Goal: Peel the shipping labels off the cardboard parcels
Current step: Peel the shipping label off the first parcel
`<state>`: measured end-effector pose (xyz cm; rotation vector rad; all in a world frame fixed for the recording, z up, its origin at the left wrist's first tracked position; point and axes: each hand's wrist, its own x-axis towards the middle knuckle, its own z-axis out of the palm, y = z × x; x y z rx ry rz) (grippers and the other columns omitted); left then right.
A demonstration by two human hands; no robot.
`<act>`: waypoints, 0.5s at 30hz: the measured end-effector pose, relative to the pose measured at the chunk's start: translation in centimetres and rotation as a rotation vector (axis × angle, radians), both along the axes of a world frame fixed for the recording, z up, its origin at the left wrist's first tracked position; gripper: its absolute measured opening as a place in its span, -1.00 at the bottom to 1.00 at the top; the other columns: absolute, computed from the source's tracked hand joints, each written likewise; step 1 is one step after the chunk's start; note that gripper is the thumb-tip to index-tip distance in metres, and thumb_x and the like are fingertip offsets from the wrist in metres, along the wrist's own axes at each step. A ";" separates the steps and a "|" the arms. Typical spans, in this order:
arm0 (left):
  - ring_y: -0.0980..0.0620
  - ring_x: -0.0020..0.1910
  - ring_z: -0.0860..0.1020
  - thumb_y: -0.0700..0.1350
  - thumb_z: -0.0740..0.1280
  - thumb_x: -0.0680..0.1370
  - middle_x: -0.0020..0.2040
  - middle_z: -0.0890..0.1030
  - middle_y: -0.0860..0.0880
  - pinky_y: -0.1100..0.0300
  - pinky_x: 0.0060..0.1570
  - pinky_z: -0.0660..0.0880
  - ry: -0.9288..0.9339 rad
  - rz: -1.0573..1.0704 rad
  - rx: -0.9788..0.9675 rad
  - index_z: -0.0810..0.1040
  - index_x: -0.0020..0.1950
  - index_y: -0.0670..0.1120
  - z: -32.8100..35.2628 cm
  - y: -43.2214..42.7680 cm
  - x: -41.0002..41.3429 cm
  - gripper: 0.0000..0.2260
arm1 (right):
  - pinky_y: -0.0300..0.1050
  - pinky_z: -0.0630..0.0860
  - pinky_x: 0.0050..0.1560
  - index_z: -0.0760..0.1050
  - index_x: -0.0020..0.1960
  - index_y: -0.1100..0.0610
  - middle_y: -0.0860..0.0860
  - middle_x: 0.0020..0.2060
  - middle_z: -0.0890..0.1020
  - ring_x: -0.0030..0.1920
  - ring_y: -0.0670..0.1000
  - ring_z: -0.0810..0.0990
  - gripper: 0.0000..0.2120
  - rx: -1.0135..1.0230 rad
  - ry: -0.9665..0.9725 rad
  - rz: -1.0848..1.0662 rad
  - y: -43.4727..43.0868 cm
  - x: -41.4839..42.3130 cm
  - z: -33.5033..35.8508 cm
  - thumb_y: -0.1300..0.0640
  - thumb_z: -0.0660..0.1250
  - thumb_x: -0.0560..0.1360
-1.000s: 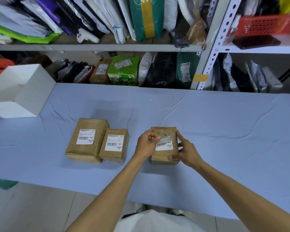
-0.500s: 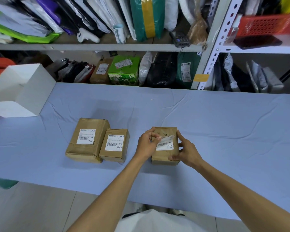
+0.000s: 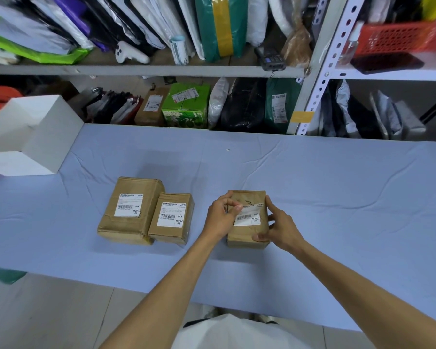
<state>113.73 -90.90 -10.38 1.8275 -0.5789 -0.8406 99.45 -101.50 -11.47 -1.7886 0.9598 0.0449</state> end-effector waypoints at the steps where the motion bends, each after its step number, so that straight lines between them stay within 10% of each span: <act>1: -0.08 0.35 0.45 -0.18 0.36 0.54 0.48 0.34 -0.01 0.10 0.18 0.53 0.002 0.000 0.002 0.54 -0.18 -0.04 -0.1 0.0 0.0 -0.89 | -0.40 0.49 -0.40 -0.04 0.56 -0.04 0.04 0.12 0.52 -0.11 -0.05 0.58 0.09 0.000 0.001 0.000 0.0 0.0 0.0 0.27 0.58 0.26; 15: -0.04 0.39 0.41 -0.16 0.37 0.53 0.48 0.34 -0.01 0.02 0.29 0.46 0.017 0.005 0.002 0.55 -0.20 -0.03 -0.2 -0.1 0.1 -0.88 | -0.34 0.51 -0.31 -0.05 0.56 -0.05 0.03 0.14 0.52 -0.06 0.00 0.59 0.11 -0.003 -0.010 0.004 0.1 0.0 -0.1 0.26 0.59 0.26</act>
